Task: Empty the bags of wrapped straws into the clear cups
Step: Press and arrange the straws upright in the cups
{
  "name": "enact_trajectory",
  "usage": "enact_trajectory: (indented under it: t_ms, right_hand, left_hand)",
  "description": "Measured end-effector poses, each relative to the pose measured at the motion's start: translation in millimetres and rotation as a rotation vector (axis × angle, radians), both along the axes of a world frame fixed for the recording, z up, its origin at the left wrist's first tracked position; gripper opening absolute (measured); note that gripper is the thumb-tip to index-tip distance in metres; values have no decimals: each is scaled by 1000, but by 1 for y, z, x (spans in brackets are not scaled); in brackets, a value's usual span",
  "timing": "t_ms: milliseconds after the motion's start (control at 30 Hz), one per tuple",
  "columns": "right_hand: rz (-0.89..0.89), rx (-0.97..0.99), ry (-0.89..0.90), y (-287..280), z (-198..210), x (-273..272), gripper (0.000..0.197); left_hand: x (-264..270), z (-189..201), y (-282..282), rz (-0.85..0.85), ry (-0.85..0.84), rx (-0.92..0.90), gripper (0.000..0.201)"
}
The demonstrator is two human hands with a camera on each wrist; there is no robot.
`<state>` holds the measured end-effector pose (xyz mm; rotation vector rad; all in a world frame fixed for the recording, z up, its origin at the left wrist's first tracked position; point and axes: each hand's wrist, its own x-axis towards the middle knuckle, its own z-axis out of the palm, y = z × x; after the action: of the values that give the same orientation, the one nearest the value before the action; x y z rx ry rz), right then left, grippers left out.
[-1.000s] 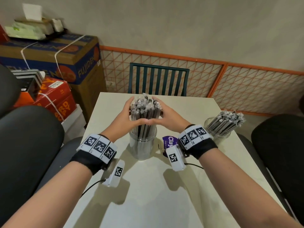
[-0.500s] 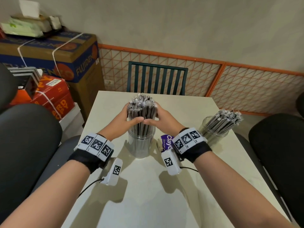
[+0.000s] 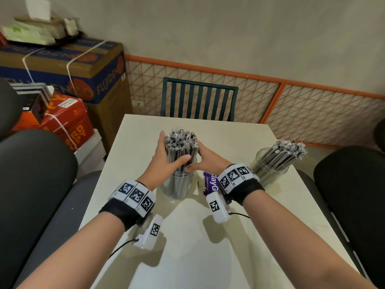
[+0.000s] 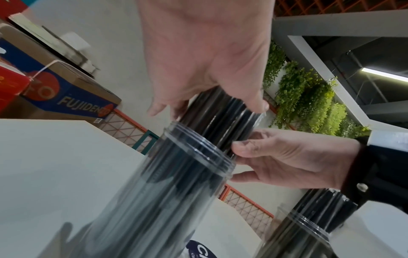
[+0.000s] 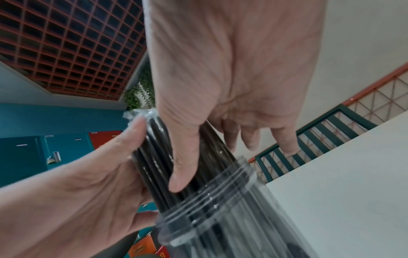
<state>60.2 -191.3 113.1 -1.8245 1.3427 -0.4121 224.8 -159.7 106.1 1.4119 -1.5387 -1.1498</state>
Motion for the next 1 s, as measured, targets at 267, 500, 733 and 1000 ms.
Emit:
enact_trajectory:
  t_ms: [267, 500, 733, 1000]
  right_hand:
    - [-8, -74, -28, 2, 18, 1, 90]
    - [38, 48, 135, -3, 11, -14, 120]
    - [-25, 30, -39, 0, -6, -2, 104]
    - [-76, -82, -145, -2, 9, 4, 77]
  left_hand:
    - [19, 22, -15, -212, -113, -5, 87]
    - [29, 19, -12, -238, -166, 107, 104]
    - [8, 11, -8, -137, -34, 19, 101]
    - [6, 19, -12, -7, -69, -78, 81]
